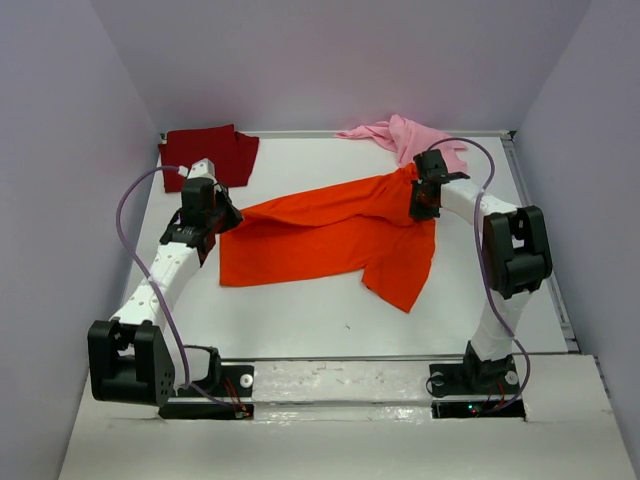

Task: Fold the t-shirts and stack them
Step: Fold the tshirt

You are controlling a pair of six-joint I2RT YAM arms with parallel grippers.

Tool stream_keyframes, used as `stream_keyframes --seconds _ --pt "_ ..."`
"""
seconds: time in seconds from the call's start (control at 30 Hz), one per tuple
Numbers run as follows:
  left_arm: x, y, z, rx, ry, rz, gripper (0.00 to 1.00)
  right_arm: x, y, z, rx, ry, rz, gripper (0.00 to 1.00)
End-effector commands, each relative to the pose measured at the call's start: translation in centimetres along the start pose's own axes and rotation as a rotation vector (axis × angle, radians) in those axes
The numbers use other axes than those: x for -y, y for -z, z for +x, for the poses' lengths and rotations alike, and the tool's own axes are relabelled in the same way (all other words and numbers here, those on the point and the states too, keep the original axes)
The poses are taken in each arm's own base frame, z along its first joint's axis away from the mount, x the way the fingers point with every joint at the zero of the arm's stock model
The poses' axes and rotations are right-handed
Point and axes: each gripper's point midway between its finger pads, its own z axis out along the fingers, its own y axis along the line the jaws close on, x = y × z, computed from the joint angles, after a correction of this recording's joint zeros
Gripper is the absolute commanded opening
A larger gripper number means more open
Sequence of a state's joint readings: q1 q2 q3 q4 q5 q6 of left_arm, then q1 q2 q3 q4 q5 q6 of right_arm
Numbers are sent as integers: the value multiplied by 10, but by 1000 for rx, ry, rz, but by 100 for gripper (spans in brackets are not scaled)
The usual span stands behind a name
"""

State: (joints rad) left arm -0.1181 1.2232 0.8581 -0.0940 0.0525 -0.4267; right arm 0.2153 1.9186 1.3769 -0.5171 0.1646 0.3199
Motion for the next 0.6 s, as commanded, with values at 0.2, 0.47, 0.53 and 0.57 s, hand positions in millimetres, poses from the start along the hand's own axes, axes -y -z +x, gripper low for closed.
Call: stream_keyframes --seconds 0.2,0.47,0.53,0.57 --pt "9 8 -11 50 -21 44 0 -1 18 -18 48 -18 -18 22" --pt "9 6 -8 41 -19 45 0 9 21 -3 37 -33 15 32" --pt "10 6 -8 40 -18 50 0 13 23 -4 48 -30 33 32" --pt "10 5 -8 40 -17 50 0 18 25 -6 61 -29 59 33"
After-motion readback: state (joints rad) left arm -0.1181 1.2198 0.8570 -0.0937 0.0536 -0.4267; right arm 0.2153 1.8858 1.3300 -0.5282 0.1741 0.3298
